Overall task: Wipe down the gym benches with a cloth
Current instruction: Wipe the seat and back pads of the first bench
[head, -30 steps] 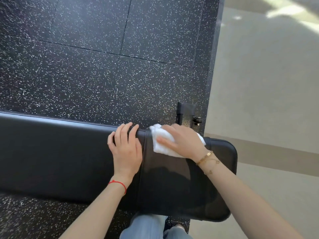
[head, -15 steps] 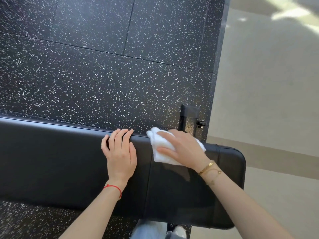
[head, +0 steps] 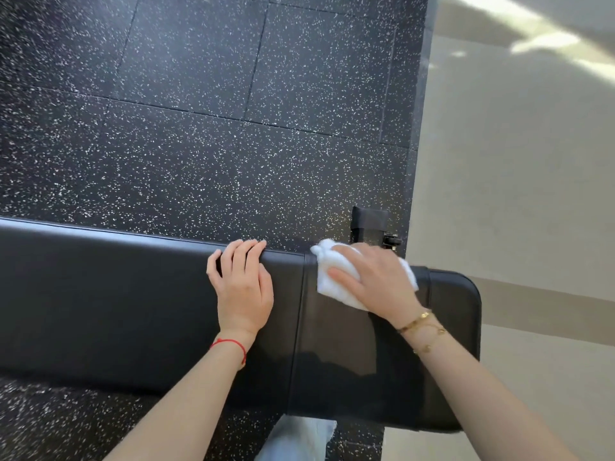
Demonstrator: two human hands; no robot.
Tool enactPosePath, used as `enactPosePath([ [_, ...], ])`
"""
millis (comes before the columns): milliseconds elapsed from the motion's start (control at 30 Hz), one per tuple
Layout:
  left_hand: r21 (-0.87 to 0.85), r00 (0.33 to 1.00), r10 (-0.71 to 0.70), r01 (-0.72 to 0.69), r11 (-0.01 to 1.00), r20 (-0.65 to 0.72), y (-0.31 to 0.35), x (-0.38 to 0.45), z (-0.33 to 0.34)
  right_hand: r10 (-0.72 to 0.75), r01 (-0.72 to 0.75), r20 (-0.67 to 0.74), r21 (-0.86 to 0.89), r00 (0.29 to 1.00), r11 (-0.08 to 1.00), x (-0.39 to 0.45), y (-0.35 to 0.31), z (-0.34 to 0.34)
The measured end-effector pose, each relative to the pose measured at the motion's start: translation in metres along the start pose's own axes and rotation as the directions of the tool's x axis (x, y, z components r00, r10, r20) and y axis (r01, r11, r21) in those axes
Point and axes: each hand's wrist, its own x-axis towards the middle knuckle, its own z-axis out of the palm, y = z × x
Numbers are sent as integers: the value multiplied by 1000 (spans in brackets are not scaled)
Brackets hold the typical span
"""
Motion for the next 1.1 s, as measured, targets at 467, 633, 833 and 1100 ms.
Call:
enactPosePath([
  [467,25,973,227,-226,974,-35,25,-61,-7,-44,14,-145,-201,988,980,-143,-40,55],
  [633,29,962,273,-273,961,27,32,-95,-2,129,-178,-274,-160,953,971,-125,0,44],
  [833,75,951,308,-308,948,17,27,-105,14,206,-266,-304,-171,930,949,-92,9,36],
  [1100,31,946,321,-320,947,-46,21,-102,20,149,-187,-267,-122,952,975,-145,29,38],
])
